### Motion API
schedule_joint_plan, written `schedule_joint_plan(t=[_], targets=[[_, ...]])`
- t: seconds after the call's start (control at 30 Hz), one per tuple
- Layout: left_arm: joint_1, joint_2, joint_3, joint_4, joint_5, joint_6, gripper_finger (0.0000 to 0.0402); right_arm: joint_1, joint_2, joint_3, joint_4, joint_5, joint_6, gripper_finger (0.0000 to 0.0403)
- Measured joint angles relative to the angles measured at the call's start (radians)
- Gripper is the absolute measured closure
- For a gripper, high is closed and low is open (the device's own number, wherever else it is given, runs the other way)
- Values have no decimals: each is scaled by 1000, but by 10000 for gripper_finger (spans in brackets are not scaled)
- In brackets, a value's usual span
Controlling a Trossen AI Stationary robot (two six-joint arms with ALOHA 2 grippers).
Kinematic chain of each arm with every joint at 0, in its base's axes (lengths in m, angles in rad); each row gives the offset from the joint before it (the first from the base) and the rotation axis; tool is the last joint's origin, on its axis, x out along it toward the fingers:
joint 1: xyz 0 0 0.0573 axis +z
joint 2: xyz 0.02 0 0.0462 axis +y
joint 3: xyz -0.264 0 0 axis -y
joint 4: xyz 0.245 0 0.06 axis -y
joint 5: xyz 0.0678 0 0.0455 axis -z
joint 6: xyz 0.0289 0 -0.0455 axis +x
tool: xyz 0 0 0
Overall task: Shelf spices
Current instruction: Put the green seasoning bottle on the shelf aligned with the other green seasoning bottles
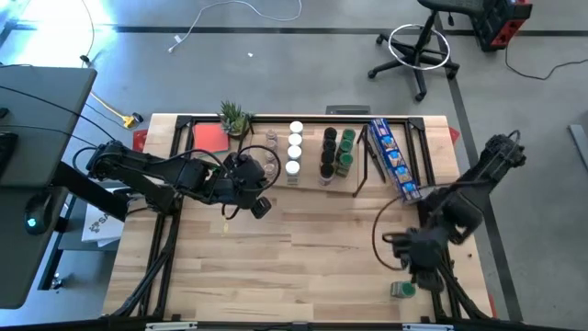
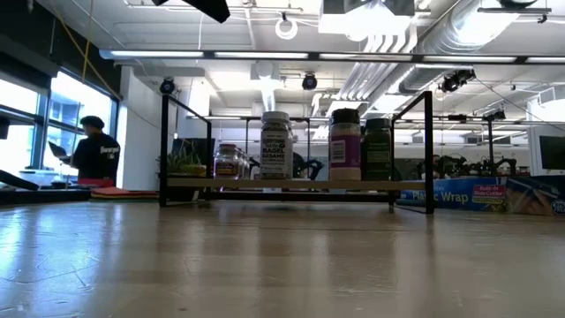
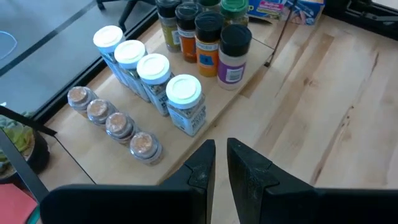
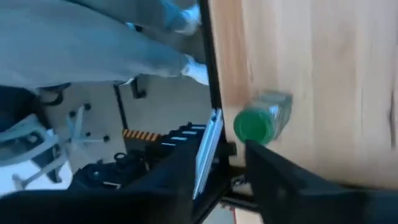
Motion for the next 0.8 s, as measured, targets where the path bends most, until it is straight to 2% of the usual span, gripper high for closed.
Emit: schedule_joint_plan(t=[0.17, 0.3, 0.37, 0.5, 0.6, 0.8], targets=[[0, 0, 0, 0, 1, -2, 365, 143, 62, 0, -7, 68, 283, 174], [0, 0, 0, 0, 2, -19, 365, 201, 129, 0, 12, 73, 661, 98], [0, 0, 0, 0, 2, -21, 365, 221, 156, 0, 41, 131, 865, 75], [0, 0, 0, 0, 2, -29, 365, 268, 201, 0, 36, 269, 1236, 60], [0, 0, 0, 4, 2, -27, 365, 264, 249, -1, 16, 202, 1262, 59], [0, 0, 0, 33, 23, 8, 365, 231, 298, -25, 34, 182, 1287, 59]])
